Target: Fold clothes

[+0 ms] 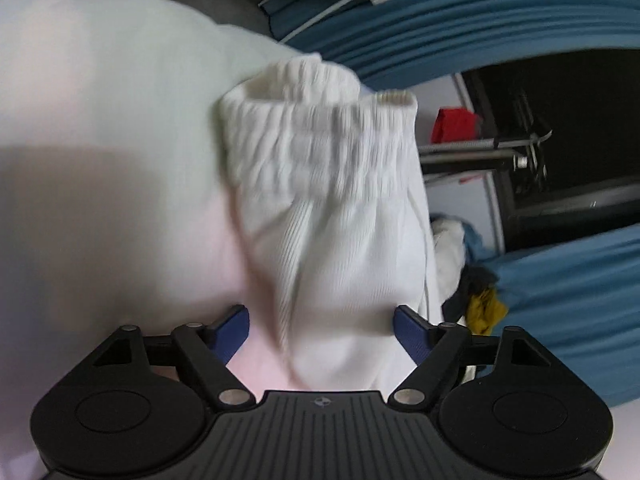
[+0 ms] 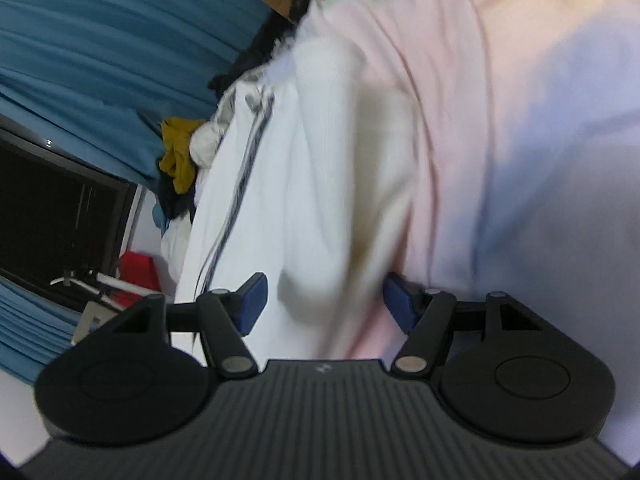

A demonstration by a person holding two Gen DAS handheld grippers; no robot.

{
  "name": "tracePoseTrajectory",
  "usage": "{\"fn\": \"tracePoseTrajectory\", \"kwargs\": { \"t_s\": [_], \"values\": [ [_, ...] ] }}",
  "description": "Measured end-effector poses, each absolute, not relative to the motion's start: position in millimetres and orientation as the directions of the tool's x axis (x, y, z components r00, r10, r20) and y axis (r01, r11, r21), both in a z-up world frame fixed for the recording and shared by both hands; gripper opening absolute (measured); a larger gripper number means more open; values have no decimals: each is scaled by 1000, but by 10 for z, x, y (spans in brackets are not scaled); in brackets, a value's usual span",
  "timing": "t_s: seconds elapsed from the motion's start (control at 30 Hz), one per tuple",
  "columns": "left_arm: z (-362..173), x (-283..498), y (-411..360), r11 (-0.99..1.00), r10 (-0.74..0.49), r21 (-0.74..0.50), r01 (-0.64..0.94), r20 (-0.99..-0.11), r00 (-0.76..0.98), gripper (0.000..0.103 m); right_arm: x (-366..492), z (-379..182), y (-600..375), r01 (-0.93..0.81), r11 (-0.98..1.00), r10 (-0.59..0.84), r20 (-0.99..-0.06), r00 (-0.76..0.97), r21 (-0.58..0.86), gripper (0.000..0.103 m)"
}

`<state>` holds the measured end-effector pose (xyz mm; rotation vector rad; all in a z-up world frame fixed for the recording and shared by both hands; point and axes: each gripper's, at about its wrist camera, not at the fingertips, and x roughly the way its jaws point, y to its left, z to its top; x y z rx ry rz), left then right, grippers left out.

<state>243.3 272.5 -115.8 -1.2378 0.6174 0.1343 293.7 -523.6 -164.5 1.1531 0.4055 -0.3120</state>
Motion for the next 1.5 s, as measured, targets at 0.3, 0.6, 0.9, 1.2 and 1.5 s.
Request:
{"fn": "tracePoseTrajectory", "kwargs": {
  "t_s": [0.3,0.6,0.9,1.2,1.5],
  "values": [
    [-904,2719,3159,324,-214,-850,-415,-493,843,17,3117,-1378,-5257,509,444,-270,-431,861,737,13],
    [-283,2361,3547,351,-181,-858,-375,-455,872,13,2506,-898,-5209,473,441,-274,-387,880,763,11],
    [-268,1142,4196,327,-192,-835,-442,-516,835,13,1505,-884,-5034,469,387,-192,-427,883,794,11],
    [-935,226,4435,362,-235,-829,-426,-524,819,19,1120,-1091,-5122,484,370,-136,-470,872,793,11],
    [-748,-342,4223,459,-157,-782,-422,-539,828,47,1155,-1323,-5209,521,403,-105,-528,843,752,11]
  ]
}}
